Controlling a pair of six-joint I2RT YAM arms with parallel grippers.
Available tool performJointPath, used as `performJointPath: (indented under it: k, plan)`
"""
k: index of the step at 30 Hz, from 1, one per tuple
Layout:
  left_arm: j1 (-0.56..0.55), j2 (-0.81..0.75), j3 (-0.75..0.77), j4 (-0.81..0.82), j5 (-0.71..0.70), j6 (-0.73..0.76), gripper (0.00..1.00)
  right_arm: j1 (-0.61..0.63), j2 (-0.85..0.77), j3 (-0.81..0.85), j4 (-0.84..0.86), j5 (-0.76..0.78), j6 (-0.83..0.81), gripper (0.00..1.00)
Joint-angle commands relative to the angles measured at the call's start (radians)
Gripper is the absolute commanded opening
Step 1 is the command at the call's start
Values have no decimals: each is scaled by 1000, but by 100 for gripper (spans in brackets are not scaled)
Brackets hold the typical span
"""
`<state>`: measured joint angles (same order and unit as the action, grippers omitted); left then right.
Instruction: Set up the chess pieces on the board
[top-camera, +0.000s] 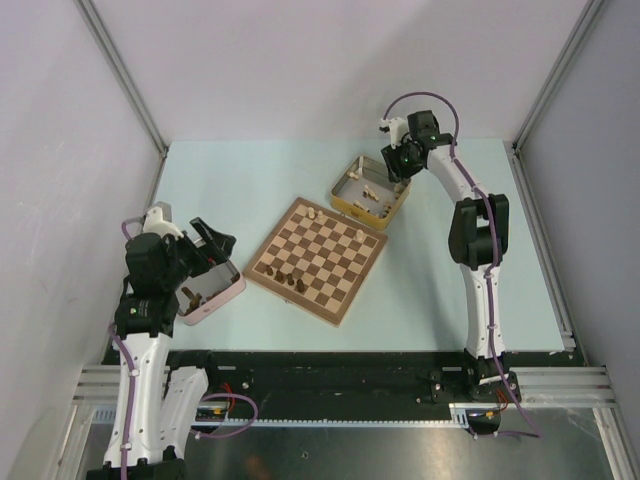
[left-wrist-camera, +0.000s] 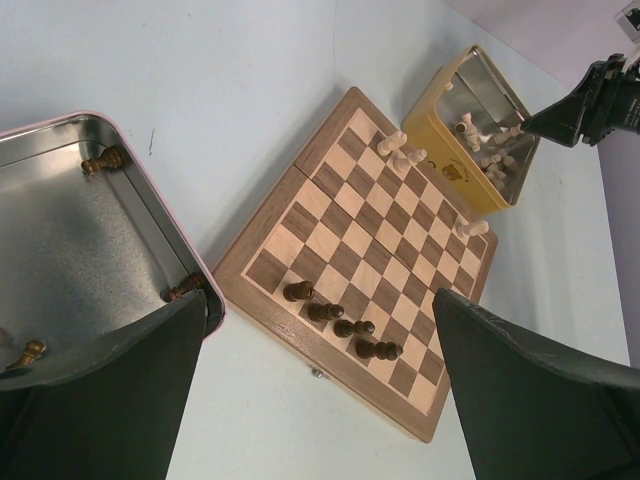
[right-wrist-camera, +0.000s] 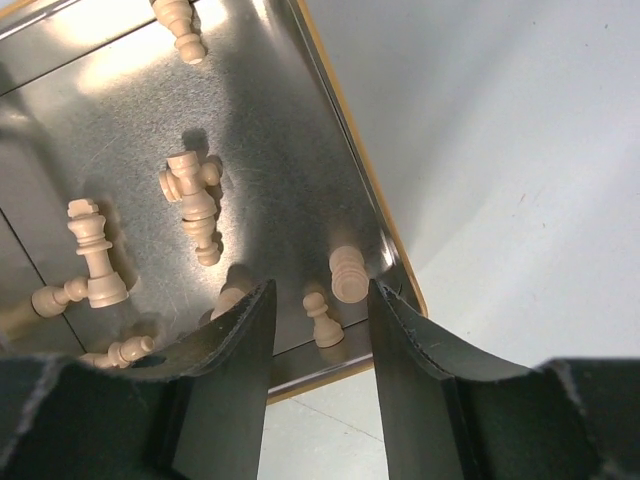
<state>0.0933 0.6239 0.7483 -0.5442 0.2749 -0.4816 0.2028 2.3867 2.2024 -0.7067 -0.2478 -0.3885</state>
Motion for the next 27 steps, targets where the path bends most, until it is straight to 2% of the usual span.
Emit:
performJointPath:
  k: [1, 19, 25, 27]
  plan:
    - [8, -6, 5, 26, 21, -15, 100, 1, 9, 43, 6, 51, -7, 46]
    - [8, 0, 10, 26, 24, -15, 100, -2, 65, 51, 26, 88, 2, 40]
    - [8, 0, 14, 26, 26, -17, 100, 0, 62, 49, 39, 76, 0, 30]
    - [8, 2, 14, 24, 27, -17, 100, -2, 52, 46, 45, 67, -4, 23]
